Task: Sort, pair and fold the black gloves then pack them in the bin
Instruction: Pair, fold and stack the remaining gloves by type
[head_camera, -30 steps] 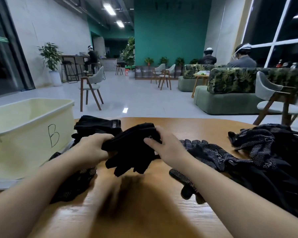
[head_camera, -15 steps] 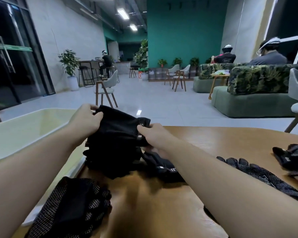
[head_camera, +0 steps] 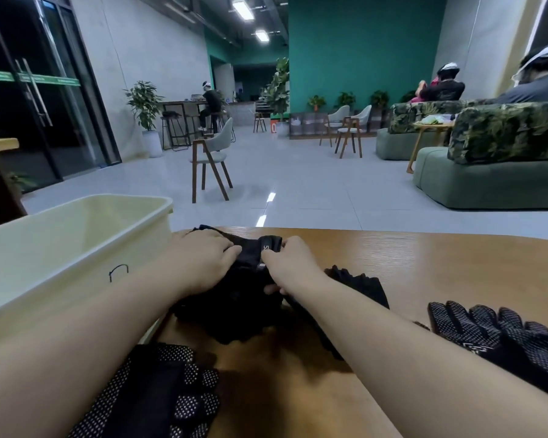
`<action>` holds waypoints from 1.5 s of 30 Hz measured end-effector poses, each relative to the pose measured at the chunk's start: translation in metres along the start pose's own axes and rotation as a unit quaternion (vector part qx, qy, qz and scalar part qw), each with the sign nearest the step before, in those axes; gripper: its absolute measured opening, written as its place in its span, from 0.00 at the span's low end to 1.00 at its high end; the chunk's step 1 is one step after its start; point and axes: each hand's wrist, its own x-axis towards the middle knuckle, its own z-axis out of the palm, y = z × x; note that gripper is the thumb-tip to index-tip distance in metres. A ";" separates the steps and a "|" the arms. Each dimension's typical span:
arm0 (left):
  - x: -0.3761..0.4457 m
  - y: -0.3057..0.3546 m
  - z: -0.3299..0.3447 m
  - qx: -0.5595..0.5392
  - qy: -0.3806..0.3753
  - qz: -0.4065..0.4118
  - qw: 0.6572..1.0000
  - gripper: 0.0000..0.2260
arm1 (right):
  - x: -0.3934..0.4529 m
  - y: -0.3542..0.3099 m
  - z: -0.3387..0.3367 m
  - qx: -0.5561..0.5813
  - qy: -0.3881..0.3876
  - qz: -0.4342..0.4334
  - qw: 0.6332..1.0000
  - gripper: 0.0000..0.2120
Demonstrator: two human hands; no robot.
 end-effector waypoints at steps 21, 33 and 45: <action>-0.007 -0.004 0.036 0.004 -0.103 -0.054 0.993 0.24 | -0.015 0.025 0.002 -0.404 -0.096 -0.162 0.895 0.28; -0.064 0.045 0.011 -0.045 0.131 0.018 0.990 0.33 | -0.085 0.032 -0.052 -0.332 0.007 -0.306 0.892 0.19; -0.152 0.167 0.051 -0.364 0.160 -0.003 0.917 0.31 | -0.191 0.088 -0.132 -0.185 0.146 -0.210 0.949 0.17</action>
